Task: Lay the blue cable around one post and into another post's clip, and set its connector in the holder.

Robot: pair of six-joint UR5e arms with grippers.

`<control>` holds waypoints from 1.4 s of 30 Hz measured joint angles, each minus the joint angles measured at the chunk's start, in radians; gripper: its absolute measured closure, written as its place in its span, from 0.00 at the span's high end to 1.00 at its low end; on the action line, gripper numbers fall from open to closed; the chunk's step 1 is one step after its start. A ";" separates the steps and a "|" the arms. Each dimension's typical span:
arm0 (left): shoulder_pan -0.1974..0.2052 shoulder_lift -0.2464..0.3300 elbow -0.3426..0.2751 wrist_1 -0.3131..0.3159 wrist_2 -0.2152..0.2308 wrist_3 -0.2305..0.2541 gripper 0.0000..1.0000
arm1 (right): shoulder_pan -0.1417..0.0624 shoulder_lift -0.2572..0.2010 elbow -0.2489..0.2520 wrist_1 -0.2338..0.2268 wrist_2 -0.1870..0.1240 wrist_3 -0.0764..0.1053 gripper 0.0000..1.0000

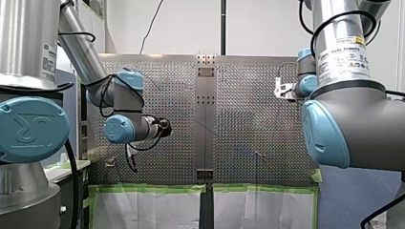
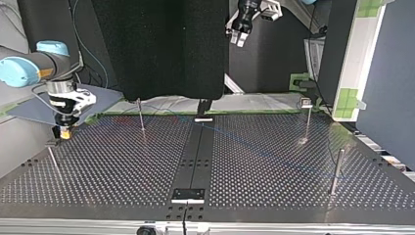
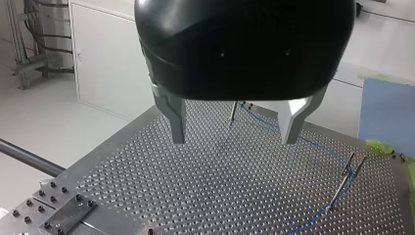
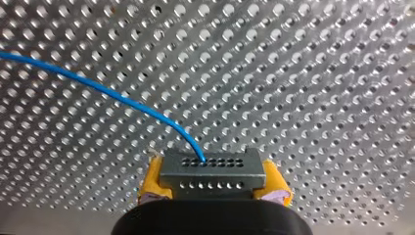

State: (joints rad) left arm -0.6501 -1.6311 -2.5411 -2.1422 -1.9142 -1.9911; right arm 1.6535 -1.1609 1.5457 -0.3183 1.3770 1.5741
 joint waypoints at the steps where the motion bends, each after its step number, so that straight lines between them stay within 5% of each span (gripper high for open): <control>1: 0.002 0.000 0.000 -0.002 0.001 0.000 0.93 | -0.003 0.000 0.000 -0.006 -0.001 -0.002 0.00; 14: 0.020 0.000 0.013 -0.059 0.002 0.000 0.93 | -0.054 0.006 0.000 -0.072 -0.084 0.009 0.00; 25: 0.038 -0.002 0.019 -0.085 0.002 0.000 0.93 | -0.101 0.058 -0.003 -0.118 -0.153 0.016 0.00; 42: 0.049 -0.053 0.033 -0.081 -0.015 0.019 0.93 | -0.154 0.061 -0.023 -0.111 -0.211 0.043 0.00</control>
State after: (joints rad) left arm -0.6010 -1.6843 -2.5079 -2.2228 -1.9297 -1.9725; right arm 1.4999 -1.0999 1.5223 -0.4290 1.1659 1.6167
